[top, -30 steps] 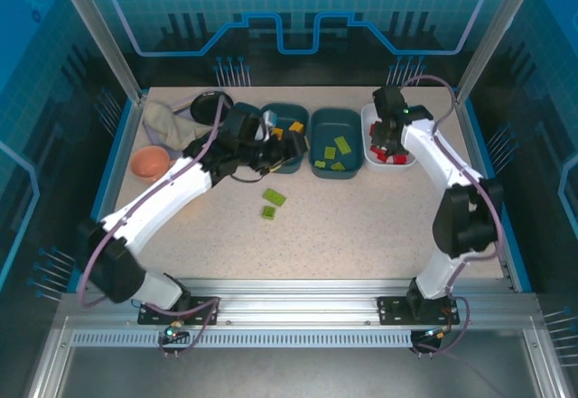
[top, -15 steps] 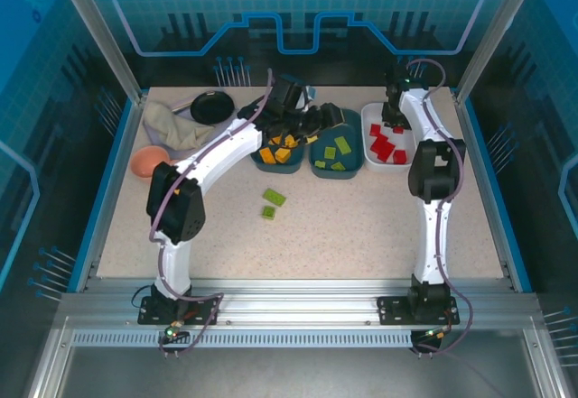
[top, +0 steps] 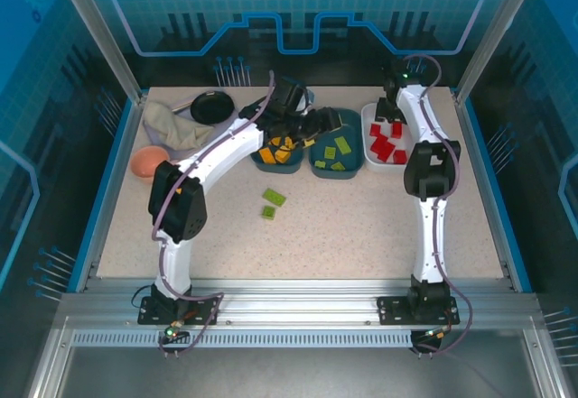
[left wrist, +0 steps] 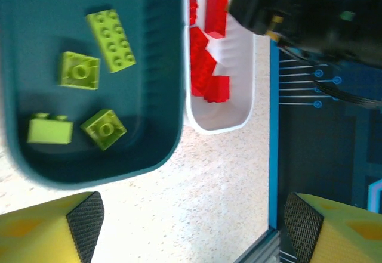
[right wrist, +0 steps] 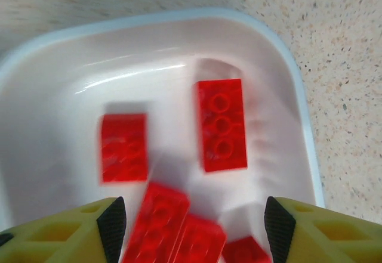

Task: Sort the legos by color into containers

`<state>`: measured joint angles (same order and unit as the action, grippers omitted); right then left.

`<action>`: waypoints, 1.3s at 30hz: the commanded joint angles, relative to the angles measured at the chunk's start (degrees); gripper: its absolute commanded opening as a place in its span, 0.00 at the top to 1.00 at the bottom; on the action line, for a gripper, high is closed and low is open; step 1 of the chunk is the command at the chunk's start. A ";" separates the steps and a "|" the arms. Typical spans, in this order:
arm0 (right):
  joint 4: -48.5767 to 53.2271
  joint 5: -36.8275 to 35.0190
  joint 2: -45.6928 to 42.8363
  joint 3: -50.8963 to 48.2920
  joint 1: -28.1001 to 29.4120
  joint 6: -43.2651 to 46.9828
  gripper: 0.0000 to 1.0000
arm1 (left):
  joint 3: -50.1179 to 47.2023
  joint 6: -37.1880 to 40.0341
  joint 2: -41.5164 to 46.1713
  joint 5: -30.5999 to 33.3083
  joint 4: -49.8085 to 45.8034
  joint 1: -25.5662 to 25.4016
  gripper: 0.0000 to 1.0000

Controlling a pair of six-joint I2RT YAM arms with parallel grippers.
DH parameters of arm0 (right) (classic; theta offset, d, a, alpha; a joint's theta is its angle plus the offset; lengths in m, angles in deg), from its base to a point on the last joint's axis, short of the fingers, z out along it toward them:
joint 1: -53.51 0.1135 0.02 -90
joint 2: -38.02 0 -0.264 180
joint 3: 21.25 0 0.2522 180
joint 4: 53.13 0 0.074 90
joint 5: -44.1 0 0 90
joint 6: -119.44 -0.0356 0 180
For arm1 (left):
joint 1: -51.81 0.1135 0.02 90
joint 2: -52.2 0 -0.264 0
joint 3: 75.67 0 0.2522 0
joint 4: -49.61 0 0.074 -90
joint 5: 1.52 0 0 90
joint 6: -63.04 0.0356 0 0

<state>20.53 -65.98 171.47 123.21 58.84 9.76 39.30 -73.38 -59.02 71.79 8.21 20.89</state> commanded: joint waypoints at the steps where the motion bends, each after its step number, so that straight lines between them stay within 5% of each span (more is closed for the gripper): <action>1: -6.90 3.70 -15.69 -11.72 6.81 -0.06 0.34 | -7.17 0.47 11.17 6.13 -4.00 1.44 0.17; 9: -21.86 11.61 -33.73 -42.72 29.00 1.49 0.28 | -33.30 -2.20 37.18 15.22 -11.18 6.39 0.17; 15: -24.24 13.79 -29.68 -44.71 41.42 2.61 0.16 | -46.29 -3.82 56.24 19.91 -20.24 7.48 0.17; 23: -16.71 12.14 -14.33 -33.38 44.35 3.51 0.12 | -53.06 -6.76 71.80 20.67 -29.01 7.39 0.16; 39: -9.60 9.11 -0.74 -20.28 43.73 2.46 0.23 | -52.77 -6.77 76.41 19.55 -31.78 7.39 0.16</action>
<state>7.24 -56.21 169.26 101.42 102.99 12.60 -13.05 -79.58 16.75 91.27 -22.17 27.98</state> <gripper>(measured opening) 0.774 0.840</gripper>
